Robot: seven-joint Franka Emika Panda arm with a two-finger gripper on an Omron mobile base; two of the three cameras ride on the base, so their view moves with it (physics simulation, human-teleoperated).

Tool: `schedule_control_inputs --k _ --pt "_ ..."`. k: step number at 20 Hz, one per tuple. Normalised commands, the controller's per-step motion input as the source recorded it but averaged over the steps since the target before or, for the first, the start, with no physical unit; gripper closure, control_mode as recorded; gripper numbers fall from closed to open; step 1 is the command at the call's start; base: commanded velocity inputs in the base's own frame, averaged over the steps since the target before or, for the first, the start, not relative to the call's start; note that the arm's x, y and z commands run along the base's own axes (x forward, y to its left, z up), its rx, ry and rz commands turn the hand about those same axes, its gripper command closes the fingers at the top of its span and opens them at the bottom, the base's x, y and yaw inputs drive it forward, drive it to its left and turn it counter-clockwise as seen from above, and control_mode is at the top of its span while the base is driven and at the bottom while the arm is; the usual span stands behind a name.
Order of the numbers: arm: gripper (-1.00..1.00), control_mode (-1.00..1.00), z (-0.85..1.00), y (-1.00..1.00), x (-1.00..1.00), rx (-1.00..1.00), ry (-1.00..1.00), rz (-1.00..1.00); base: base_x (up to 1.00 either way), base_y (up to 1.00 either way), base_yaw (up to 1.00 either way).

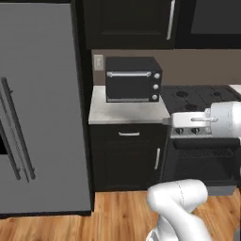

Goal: Close all open cabinet doors.

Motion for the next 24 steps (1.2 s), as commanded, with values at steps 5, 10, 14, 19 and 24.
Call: schedule_control_inputs --k 5,10,14,19,24 --pt "-1.00 1.00 0.00 0.00 0.00 0.00 0.00 0.00 -0.77 0.24 0.43" --pt "-1.00 1.00 0.00 0.00 0.00 0.00 0.00 0.00 -0.55 0.45 0.48" --pt "-1.00 1.00 0.00 0.00 0.00 0.00 0.00 0.00 -0.22 0.52 0.52" --pt "-1.00 1.00 0.00 0.00 0.00 0.00 0.00 0.00 -0.02 0.50 0.56" --pt "-1.00 1.00 0.00 0.00 0.00 0.00 0.00 0.00 0.01 0.43 0.53"
